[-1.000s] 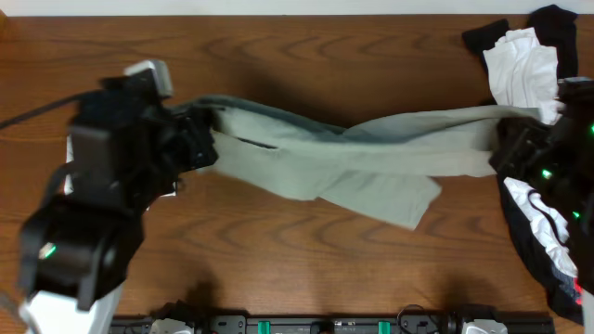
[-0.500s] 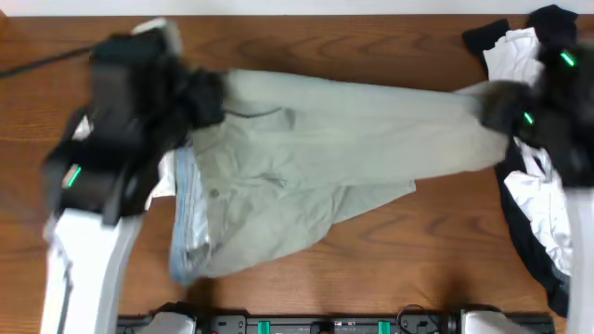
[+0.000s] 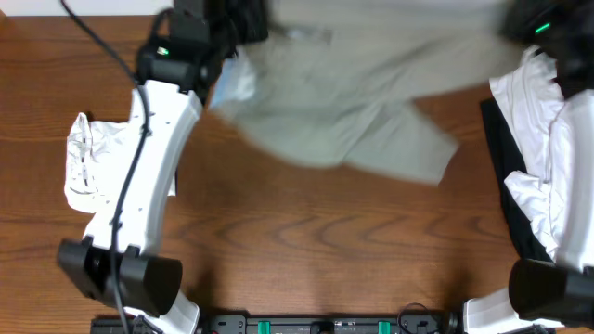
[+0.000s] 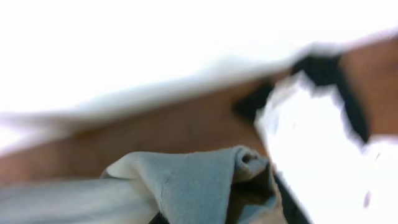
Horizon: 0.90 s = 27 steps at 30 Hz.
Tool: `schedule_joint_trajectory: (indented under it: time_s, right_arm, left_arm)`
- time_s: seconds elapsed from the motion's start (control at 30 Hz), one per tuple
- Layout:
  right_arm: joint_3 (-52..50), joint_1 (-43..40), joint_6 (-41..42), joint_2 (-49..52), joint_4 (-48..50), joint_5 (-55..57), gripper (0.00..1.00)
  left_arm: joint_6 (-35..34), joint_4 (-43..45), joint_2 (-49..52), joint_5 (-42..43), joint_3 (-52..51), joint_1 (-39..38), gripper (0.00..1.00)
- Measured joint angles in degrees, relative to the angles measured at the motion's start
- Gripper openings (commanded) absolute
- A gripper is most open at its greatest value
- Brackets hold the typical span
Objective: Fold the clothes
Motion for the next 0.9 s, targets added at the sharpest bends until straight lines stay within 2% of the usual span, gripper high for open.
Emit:
schedule_joint_trajectory:
  time_s: [0.13, 0.23, 0.37, 0.47, 0.63, 0.9]
  right_arm:
    - [8.61, -1.86, -0.2, -2.82, -7.43, -1.09, 0.01]
    - [10.69, -1.9, -0.68, -4.96, -18.16, -1.51, 0.01]
    - [8.26, -1.9, -0.96, -4.48, -32.61, -1.42, 0.01]
    - [2.38, -1.9, -1.05, -3.15, -38.4, -1.2, 0.01]
    - [-10.8, -1.92, -1.07, -2.36, -39.63, -1.01, 0.01]
    - [-30.71, -2.05, -1.07, -2.27, -32.2, -0.2, 0.01]
  left_arm:
    - [1.57, -6.86, -3.69, 1.4, 8.26, -0.39, 0.06]
    - [2.32, -17.25, -7.43, 1.9, 9.99, -0.37, 0.07]
    - [2.64, -31.47, -7.56, 2.23, 9.49, -0.37, 0.07]
    - [2.69, -39.01, -5.38, 2.4, 6.6, -0.37, 0.08]
    - [2.69, -45.16, -2.14, 2.8, -1.55, -0.37, 0.07]
    - [2.73, -46.23, -2.05, 6.99, -19.52, -0.42, 0.06]
